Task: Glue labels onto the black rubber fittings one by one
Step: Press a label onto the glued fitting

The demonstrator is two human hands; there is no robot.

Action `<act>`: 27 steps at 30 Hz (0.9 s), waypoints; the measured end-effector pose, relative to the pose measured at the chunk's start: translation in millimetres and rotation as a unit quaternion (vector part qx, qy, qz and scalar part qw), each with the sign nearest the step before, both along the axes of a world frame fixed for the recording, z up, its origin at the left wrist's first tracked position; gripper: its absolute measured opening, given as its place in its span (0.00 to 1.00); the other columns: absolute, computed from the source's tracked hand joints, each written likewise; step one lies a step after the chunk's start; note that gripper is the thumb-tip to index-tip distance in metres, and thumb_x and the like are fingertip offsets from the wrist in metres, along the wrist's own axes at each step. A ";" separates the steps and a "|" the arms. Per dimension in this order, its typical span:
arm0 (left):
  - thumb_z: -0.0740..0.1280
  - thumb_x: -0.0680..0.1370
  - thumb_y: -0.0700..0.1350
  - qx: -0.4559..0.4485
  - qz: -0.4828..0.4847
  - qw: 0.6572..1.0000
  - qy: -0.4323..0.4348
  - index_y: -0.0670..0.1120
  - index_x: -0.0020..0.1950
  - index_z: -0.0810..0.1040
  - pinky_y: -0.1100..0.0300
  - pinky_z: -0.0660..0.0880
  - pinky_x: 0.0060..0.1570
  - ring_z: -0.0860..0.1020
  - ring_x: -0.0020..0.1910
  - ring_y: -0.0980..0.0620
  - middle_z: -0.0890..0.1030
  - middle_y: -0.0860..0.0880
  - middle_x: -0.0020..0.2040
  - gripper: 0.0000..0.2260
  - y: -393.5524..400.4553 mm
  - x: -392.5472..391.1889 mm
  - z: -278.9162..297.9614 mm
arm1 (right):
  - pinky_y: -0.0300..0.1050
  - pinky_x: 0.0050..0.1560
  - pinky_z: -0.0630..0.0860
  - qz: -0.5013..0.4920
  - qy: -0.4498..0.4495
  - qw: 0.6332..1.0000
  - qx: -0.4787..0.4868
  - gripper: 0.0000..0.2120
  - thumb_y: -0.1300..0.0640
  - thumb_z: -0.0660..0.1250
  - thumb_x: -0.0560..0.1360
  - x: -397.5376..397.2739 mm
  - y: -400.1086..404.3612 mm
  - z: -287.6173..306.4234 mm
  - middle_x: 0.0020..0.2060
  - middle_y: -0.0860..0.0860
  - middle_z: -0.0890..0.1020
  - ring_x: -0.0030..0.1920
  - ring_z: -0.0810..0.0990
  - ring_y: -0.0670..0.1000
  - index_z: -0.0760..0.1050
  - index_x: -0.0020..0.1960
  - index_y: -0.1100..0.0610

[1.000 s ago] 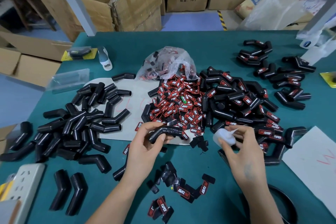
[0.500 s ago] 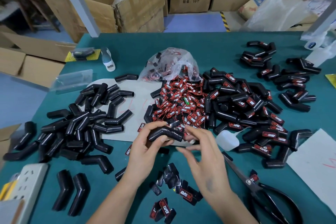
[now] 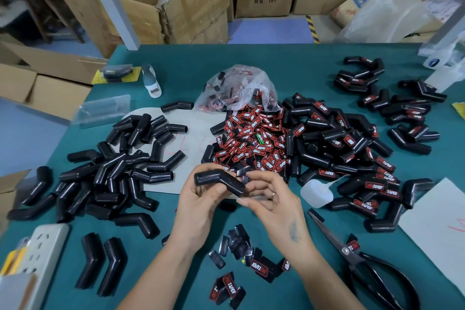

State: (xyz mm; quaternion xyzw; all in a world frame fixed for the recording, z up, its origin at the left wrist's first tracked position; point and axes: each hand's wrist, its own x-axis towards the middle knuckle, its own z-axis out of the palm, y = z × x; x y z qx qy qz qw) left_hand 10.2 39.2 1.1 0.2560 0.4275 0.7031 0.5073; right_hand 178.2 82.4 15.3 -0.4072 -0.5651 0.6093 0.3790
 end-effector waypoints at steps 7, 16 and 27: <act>0.87 0.63 0.56 -0.013 0.054 0.998 -0.012 0.53 0.46 0.87 0.57 0.84 0.46 0.86 0.42 0.53 0.84 0.55 0.38 0.17 1.4 -10.5 7.6 | 0.50 0.50 0.81 0.011 -0.285 0.917 0.278 0.07 0.64 0.74 0.79 12.4 2.0 -23.3 0.49 0.44 0.80 0.48 0.82 0.47 0.84 0.54 0.55; 0.88 0.60 0.56 -0.021 0.062 0.998 -0.001 0.53 0.47 0.88 0.59 0.83 0.41 0.86 0.40 0.53 0.86 0.52 0.40 0.20 0.8 -11.3 4.6 | 0.52 0.49 0.83 -0.049 -0.438 0.815 0.377 0.12 0.62 0.76 0.77 20.4 8.4 -25.6 0.50 0.50 0.80 0.49 0.82 0.56 0.80 0.58 0.56; 0.84 0.69 0.52 -0.016 -0.039 0.999 -0.028 0.49 0.59 0.87 0.57 0.83 0.46 0.87 0.47 0.47 0.88 0.43 0.52 0.21 -3.5 -0.3 9.3 | 0.52 0.38 0.81 -0.046 -0.498 0.782 0.372 0.23 0.67 0.82 0.68 8.4 13.8 -31.3 0.45 0.51 0.82 0.43 0.83 0.57 0.84 0.61 0.55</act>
